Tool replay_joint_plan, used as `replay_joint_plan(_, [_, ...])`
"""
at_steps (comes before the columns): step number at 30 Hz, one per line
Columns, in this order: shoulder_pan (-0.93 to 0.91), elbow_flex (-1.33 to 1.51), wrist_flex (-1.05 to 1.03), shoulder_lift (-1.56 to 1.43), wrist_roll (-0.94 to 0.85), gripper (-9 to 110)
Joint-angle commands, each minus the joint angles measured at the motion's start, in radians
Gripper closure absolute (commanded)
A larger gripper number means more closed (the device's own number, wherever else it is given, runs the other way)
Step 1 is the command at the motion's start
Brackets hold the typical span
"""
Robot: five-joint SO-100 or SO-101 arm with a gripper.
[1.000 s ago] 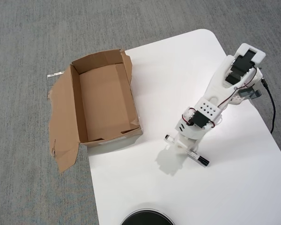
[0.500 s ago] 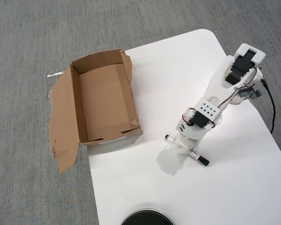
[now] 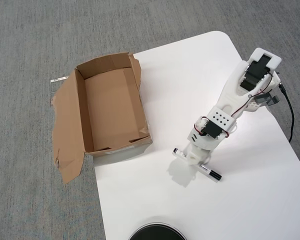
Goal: Grasp a pen and put it in the box.
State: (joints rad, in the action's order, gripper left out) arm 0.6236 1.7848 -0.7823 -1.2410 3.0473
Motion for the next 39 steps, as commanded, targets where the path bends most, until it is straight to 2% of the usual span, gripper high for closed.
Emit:
replay_joint_plan(1, [-0.001,-0.007,0.002,-0.002,-0.004,101])
replay_joint_plan(26, [-0.010,-0.013,0.002,-0.479,0.008,101])
replay_joint_plan(39, [-0.151,-0.294,0.002,-0.517,-0.004,101])
